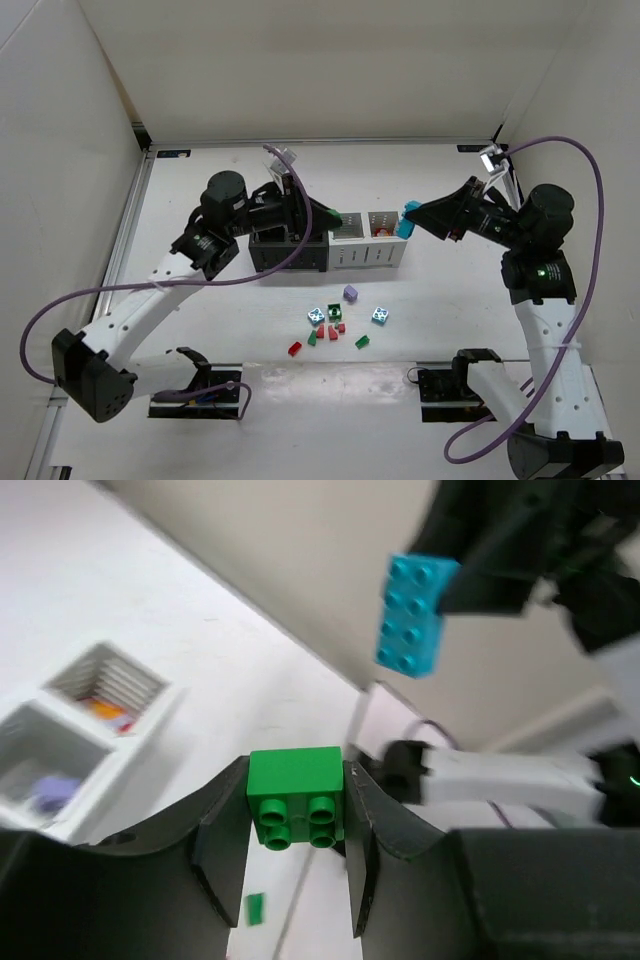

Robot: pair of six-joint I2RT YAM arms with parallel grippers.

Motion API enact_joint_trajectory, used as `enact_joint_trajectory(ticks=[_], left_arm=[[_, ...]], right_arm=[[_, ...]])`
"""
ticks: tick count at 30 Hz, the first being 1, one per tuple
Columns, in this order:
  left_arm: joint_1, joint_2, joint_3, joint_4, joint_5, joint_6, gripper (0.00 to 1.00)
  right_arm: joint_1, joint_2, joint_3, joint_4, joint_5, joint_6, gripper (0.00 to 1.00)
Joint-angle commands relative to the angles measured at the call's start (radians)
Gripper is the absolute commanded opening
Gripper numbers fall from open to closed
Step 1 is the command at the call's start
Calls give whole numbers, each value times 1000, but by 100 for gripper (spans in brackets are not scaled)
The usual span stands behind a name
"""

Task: Sort the legos into containers by color

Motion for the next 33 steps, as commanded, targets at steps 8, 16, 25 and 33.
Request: enact_joint_trajectory(ticks=[8, 16, 25, 33], left_arm=[[-76, 38, 191, -728, -749, 256, 33], [-76, 236, 262, -732, -784, 251, 33], [-75, 346, 323, -797, -876, 263, 45], [-75, 370, 351, -808, -875, 273, 70]], right_arm=[[-24, -25, 0, -268, 177, -192, 0], [-49, 10, 18, -346, 186, -240, 0], [-49, 36, 29, -350, 183, -257, 0], [-83, 38, 34, -366, 185, -261, 0]])
